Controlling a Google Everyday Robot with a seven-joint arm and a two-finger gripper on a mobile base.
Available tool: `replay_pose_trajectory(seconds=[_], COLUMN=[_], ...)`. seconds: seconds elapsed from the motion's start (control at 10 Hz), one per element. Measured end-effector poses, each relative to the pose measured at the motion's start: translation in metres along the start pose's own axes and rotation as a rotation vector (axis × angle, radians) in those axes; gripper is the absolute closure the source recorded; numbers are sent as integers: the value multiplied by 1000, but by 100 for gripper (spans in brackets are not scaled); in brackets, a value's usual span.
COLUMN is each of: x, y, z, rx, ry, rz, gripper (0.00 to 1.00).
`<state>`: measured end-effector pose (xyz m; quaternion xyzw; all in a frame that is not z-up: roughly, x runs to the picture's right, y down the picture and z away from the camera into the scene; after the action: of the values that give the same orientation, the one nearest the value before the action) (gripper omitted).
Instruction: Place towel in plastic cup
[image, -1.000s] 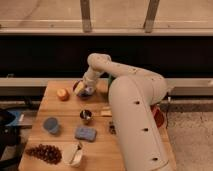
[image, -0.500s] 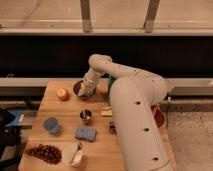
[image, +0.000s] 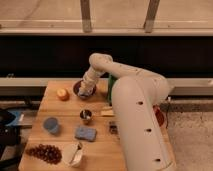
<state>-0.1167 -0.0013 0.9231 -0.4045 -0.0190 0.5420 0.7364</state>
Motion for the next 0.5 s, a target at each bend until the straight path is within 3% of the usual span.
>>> replay_pose_trajectory(seconds=[0.5], x=[-4], y=[22], z=[-60], rx=[23], ry=[-106], rz=[-66], gripper=[100])
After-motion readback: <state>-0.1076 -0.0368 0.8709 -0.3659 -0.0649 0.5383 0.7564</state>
